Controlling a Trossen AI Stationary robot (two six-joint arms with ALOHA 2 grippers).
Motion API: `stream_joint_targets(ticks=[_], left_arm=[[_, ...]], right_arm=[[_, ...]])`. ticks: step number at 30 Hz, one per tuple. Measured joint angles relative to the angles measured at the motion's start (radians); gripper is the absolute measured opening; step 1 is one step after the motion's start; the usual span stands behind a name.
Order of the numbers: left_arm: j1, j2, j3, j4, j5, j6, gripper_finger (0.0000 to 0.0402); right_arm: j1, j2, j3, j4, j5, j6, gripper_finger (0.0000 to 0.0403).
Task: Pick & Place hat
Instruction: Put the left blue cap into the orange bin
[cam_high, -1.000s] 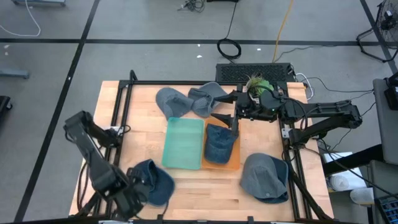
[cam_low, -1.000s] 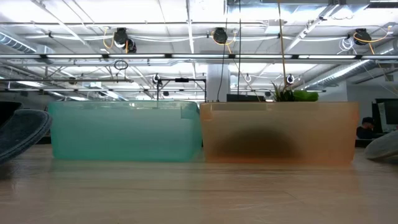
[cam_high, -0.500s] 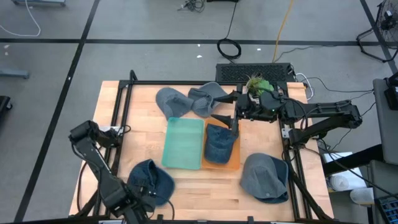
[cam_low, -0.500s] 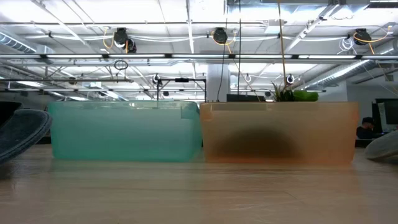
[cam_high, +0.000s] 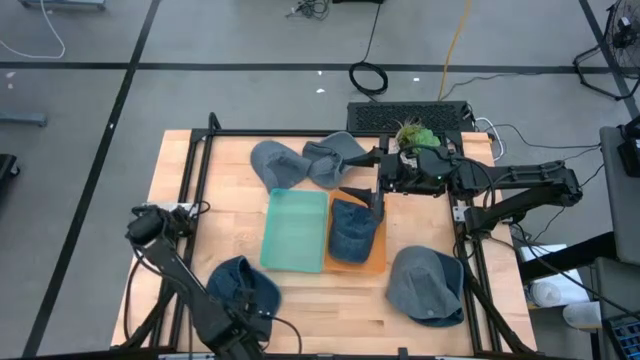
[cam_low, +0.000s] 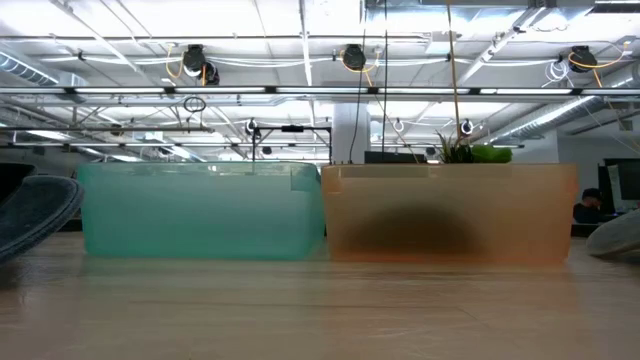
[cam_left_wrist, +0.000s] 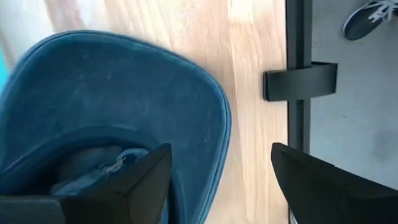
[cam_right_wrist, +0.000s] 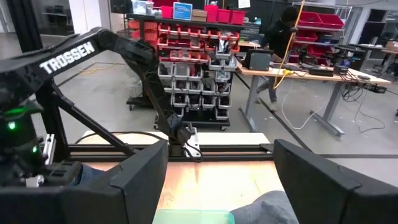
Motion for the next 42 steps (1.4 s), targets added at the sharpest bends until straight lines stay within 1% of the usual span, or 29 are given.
stream_joint_targets(ticks=[3,9,23,31,35,42], left_arm=[[-0.003,0.032,0.000,-0.001,0.012,-0.021,0.0285],[-0.018,0.077,0.000,-0.001,0.014,-0.045,0.0285],[-0.038,0.173,0.000,-0.012,-0.012,-0.081,0.0285],[-0.036,0.179,0.000,-0.016,-0.011,-0.101,0.0285],[-0.036,0.179,0.000,-0.020,0.007,-0.117,0.0285],[-0.036,0.179,0.000,-0.064,0.014,-0.152,0.0285]], right_arm=[[0.000,0.000,0.000,-0.002,-0.021,0.000,0.0281],[0.006,0.000,-0.004,-0.003,-0.023,0.000,0.0281],[0.006,0.000,-0.058,0.001,-0.023,0.007,0.0281],[0.006,0.000,-0.064,0.005,-0.023,-0.002,0.0281],[0.006,0.000,-0.064,0.004,-0.023,-0.004,0.0281],[0.006,0.000,-0.064,0.003,-0.023,-0.004,0.0281]])
